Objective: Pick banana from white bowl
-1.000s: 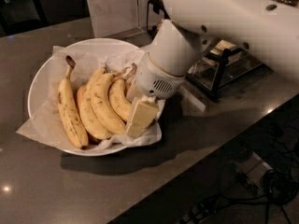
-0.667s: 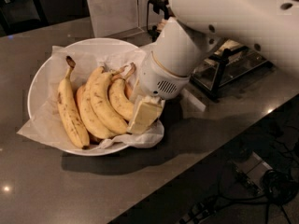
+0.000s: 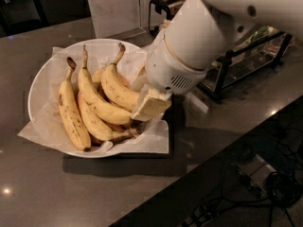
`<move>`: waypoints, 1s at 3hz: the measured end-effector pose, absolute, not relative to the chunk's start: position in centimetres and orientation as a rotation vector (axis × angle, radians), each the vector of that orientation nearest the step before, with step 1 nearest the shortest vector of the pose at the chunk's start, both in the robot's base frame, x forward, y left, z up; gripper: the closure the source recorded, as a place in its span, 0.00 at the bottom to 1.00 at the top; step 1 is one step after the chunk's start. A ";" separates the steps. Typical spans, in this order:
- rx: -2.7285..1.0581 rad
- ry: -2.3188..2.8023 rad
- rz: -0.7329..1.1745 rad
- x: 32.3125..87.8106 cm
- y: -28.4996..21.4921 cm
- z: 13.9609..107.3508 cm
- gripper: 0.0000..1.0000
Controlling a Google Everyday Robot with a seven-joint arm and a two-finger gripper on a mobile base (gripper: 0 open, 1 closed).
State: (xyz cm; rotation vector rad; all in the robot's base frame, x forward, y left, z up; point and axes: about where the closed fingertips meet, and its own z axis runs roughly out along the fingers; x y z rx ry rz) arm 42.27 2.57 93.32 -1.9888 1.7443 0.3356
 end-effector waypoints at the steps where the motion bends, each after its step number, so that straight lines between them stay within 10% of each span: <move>1: -1.999 1.634 0.342 42.2 3.1 95.3 1.00; 3: -1.981 1.404 0.458 43.0 2.8 98.2 1.00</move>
Offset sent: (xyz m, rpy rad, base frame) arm 0.0153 0.0099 0.0512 0.1885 -0.1080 0.2000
